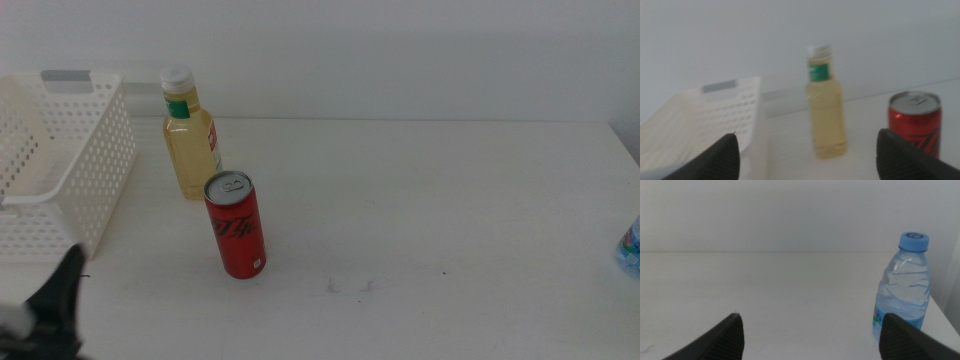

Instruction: Use arms to grab the bottles and put them into the dustbin to the left of the table.

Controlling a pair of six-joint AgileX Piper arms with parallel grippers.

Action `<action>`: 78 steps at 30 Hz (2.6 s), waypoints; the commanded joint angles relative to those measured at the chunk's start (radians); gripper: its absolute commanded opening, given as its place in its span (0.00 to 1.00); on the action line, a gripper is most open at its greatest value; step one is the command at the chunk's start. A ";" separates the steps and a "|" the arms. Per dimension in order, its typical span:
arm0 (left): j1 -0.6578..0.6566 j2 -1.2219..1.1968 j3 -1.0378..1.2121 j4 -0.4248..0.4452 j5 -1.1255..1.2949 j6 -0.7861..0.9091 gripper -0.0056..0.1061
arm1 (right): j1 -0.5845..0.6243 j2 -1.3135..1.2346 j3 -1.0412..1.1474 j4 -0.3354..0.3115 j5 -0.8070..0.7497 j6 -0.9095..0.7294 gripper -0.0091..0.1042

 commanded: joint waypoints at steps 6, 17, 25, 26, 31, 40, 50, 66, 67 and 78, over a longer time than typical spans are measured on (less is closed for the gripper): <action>-0.122 0.558 -0.007 0.087 -0.600 -0.112 0.89 | -0.005 -0.005 0.004 -0.005 -0.011 -0.003 0.85; -0.124 0.887 -0.007 0.212 -0.814 -0.188 0.89 | -0.005 -0.005 0.004 -0.005 -0.011 -0.003 0.85; -0.124 0.897 -0.007 0.242 -0.808 -0.273 0.89 | -0.005 -0.005 0.004 -0.005 -0.011 -0.003 0.85; -0.124 0.897 -0.007 0.250 -0.818 -0.271 0.89 | -0.005 -0.005 0.004 -0.005 -0.011 -0.003 0.85; -0.124 0.942 -0.085 0.340 -0.701 -0.344 0.89 | -0.005 -0.005 0.004 -0.005 -0.011 -0.003 0.85; -0.124 1.190 -0.221 0.324 -0.784 -0.346 0.89 | -0.005 -0.005 0.004 -0.005 -0.011 -0.003 0.85; -0.124 1.399 -0.382 0.331 -0.820 -0.354 0.89 | -0.005 -0.005 0.004 -0.005 -0.011 -0.003 0.85; -0.124 1.524 -0.462 0.333 -0.796 -0.371 0.89 | -0.005 -0.005 0.004 -0.005 -0.011 -0.003 0.85; -0.124 1.524 -0.462 0.342 -0.787 -0.371 0.85 | -0.005 -0.005 0.004 -0.005 -0.011 -0.003 0.85; -0.115 1.346 -0.458 0.433 -0.502 -0.483 0.21 | -0.005 -0.005 0.004 -0.005 -0.011 -0.003 0.85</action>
